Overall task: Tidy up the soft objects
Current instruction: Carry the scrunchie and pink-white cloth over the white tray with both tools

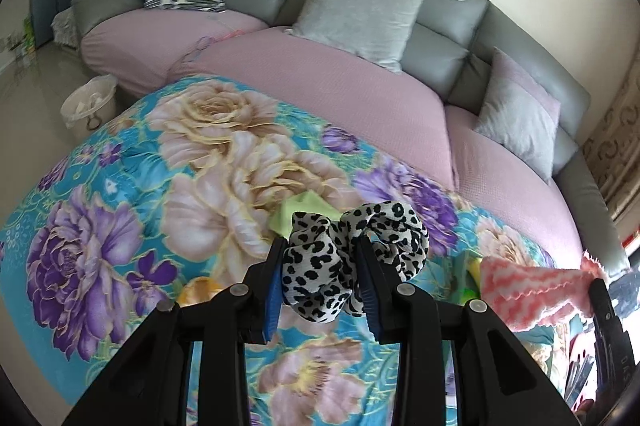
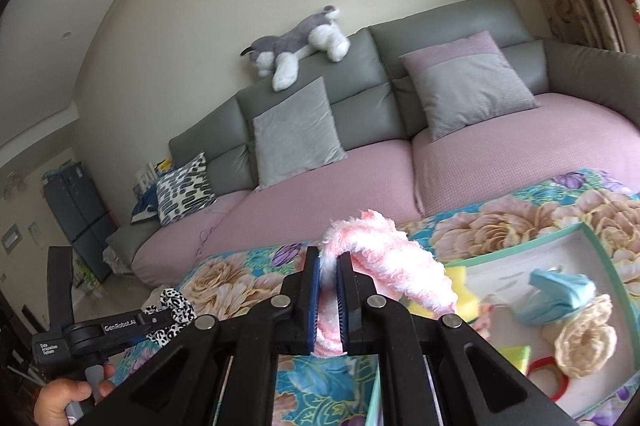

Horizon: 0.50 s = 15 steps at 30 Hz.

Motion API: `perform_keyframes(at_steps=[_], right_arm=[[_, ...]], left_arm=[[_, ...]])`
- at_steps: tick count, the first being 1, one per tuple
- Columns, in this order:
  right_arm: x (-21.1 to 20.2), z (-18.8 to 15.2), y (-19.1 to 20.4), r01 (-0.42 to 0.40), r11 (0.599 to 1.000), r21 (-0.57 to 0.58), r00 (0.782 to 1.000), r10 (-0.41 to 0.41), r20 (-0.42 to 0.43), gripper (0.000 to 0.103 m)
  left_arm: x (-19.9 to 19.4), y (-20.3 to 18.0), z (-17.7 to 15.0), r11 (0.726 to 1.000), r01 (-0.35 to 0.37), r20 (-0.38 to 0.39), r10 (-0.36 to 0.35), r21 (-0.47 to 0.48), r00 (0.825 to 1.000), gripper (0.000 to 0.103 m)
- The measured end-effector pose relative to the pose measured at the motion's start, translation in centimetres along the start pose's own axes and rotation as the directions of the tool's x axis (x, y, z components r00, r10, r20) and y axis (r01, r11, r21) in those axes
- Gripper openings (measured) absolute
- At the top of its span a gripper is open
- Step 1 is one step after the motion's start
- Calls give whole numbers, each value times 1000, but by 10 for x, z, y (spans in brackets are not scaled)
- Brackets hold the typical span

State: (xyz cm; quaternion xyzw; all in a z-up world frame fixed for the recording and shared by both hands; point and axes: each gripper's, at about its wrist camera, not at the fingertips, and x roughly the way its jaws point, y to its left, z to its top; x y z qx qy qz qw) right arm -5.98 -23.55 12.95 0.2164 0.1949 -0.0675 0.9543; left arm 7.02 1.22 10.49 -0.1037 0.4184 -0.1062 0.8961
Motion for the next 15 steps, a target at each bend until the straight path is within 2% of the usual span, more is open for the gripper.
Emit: perform_keyframes(at_steps=[7,15], right_arm=[[-29,14,-42,104,993,60,992,-108,66,8],[-62,25,-94,219,964,151,965,-237,113,8]], left_arm=[[9,-53,-12,991,93,-33,-91,97,995,35],[23,-125,-39,946,201,-106,-179,255,978,35]])
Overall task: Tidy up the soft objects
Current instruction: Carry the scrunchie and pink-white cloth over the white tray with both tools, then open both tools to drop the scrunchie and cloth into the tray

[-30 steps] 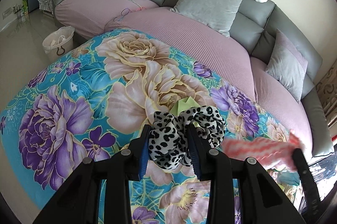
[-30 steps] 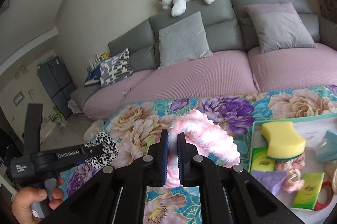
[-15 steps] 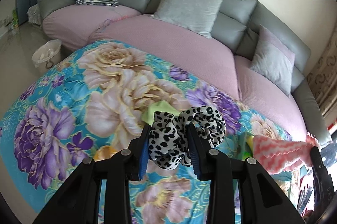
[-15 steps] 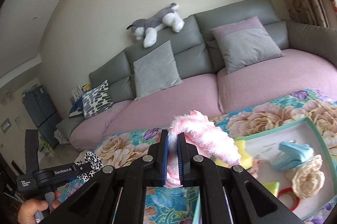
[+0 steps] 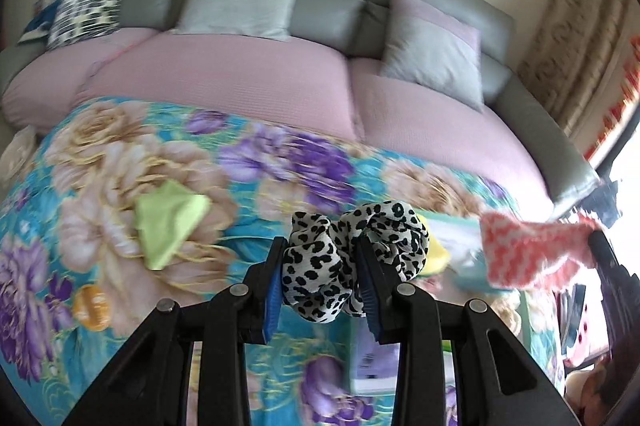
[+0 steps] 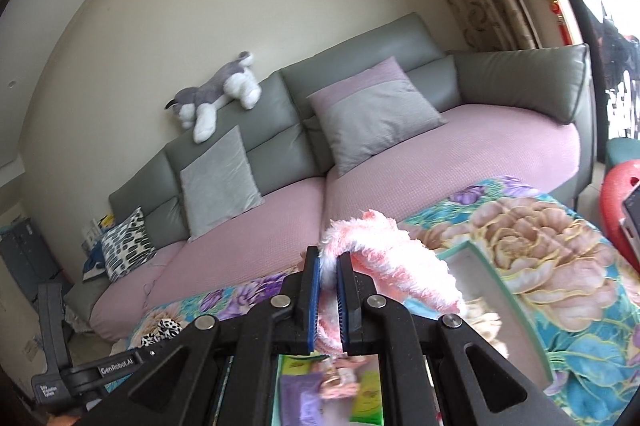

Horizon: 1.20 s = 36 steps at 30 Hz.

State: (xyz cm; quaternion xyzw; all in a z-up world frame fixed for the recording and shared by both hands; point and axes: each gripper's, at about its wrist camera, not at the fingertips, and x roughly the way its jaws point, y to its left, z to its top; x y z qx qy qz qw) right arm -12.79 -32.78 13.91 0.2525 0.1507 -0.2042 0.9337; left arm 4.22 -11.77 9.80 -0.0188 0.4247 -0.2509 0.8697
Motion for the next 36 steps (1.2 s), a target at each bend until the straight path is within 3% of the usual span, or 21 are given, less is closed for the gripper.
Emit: perform_keyframes(at_steps=[7,15,22,27,36], right_arm=[[-5,8,-24,66,997,32,998,-66,15,9],[19,-4,-42,123,992,24,990,-121,-75,9],[49,-27,-61,165,986,35,966,-154,-209,9],[66,-40,-70,204,979,25,936,-188,-297,10],[76,-50,-76,225,974,30,915,-201,-349,11]], left_arm=[[29,-54,-13,990,69,-64,-61,121,996,35],[69,-90,-33,977,91,-151,-62,191,987,35],[93,-101,-44,972,85,-192,-43,219,980,36],[104,-103,-48,970,72,-204,-23,234,979,36],[114,-105,-51,969,57,-212,-5,242,977,36]])
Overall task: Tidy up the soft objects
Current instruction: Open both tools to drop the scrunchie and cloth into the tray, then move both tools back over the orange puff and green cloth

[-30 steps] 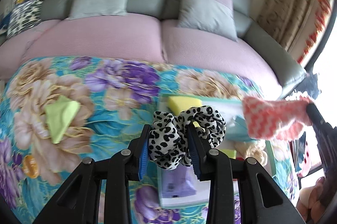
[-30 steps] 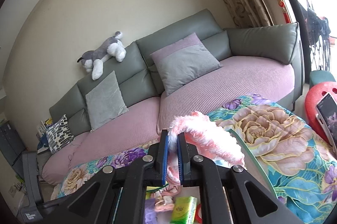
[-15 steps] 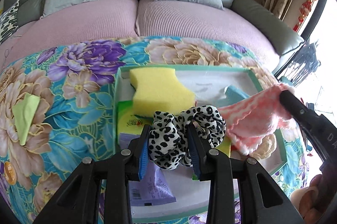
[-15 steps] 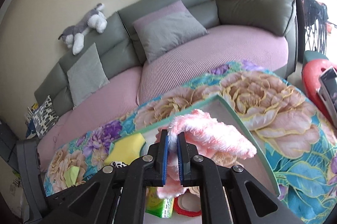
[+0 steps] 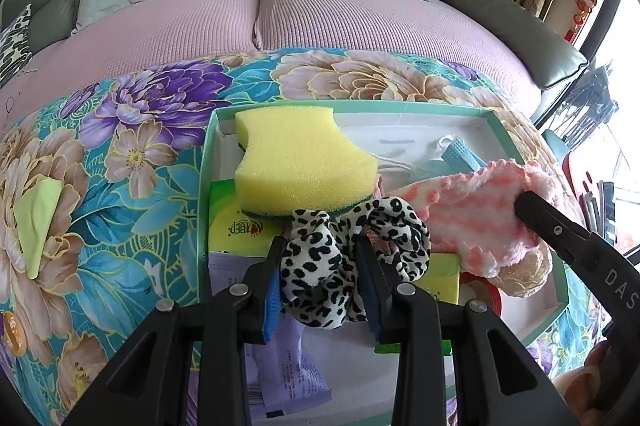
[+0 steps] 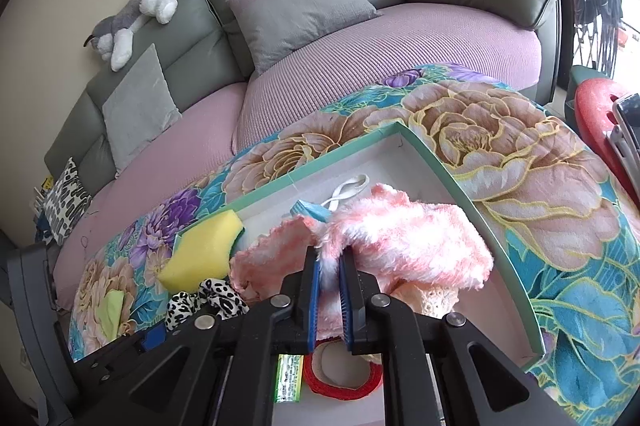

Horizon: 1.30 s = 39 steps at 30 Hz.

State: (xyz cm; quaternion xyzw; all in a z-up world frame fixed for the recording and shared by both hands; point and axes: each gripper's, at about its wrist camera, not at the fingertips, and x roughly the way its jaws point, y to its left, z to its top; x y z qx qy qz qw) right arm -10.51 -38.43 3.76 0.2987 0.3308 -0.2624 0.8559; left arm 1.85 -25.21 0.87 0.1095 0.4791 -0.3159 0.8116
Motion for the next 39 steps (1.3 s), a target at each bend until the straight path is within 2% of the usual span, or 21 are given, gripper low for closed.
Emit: perform_keyframes(at_steps=[7,11,15,23,25,29,31,34,39], right_arm=[[-5,1,2,5,1000,-5,1000,-5,7,12],[-10,3,4,6,1000,-14,1000,-6,14,12],[-16,5,5,19,1000,-21,1000,-19,18,15],[-34,10,7,40,999,-30,998,-39,58,38],[-38,11,7,42,999,-29,997,-40,70,48],[-43,12,6,48,999,-26,995,-45,84,52],[-44,13,6,52,998,-26,995,-49,85,59],[-43,13,6,63,997,-32,995,-61,78,66],[-39,12,10,100,992,-71,993,-95,65,75]], left_arm=[[-3,0,1,1000,2,-3,-2,-5,1000,37],[-11,3,2,1000,11,4,-11,-14,1000,49],[-20,3,3,1000,13,22,-13,-11,1000,53],[-40,7,6,1000,12,61,-11,-20,998,61],[-45,10,7,1000,11,72,-9,-25,997,61],[-51,19,9,999,1,88,3,-47,996,62],[-53,26,10,998,-3,95,10,-64,995,63],[-56,42,11,993,-20,107,32,-112,994,80],[-58,79,10,974,-65,110,91,-215,990,81]])
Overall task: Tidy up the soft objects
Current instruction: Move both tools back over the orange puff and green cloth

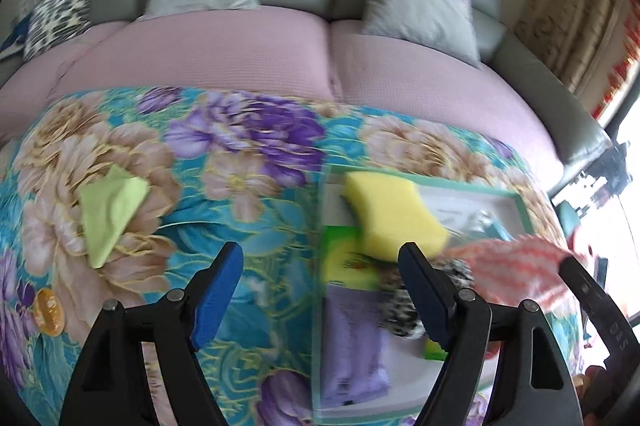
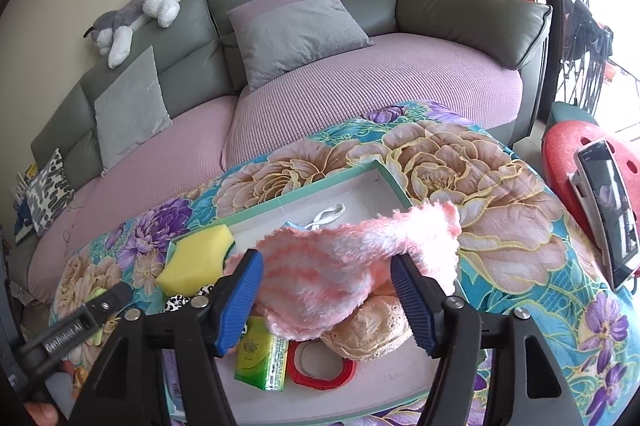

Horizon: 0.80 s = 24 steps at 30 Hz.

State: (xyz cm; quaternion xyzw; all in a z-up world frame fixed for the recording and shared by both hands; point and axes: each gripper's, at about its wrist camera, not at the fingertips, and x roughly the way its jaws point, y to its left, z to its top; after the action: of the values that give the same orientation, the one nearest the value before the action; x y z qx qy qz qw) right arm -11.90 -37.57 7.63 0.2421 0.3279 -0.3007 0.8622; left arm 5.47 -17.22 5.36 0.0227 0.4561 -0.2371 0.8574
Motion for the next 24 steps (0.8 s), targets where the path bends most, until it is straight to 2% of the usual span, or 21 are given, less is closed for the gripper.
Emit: perform_keyframes(at_steps=[5,10,12,13,14,17,24], right_arm=[[4,-1,4,18,999,-32,1000,-19,-18,82],[6,-2,8,30,998,-52,999,-31,-27,96],[6,-3,9,32,998,-56,999,-34,-30,103],[5,-3,9,36,998,-59,999,-38,-30,103],[5,-3,10,43,997,-62,999,-45,-27,103],[0,-2,13,69,995,-78,998,-69,-3,103],[-4,-2,26,50,993,-109,999,-51,1,103]], left_arm=[[5,32,2,993,-103,-11,103,-62,995,85],[8,57,2,975,-183,-27,181,-122,983,85],[8,67,1,963,-222,-32,220,-154,975,92],[8,70,1,957,-238,-32,236,-164,971,101],[7,74,0,950,-257,-29,256,-177,966,101],[6,82,0,942,-272,-29,271,-199,962,102],[3,88,0,939,-270,-30,270,-215,962,102]])
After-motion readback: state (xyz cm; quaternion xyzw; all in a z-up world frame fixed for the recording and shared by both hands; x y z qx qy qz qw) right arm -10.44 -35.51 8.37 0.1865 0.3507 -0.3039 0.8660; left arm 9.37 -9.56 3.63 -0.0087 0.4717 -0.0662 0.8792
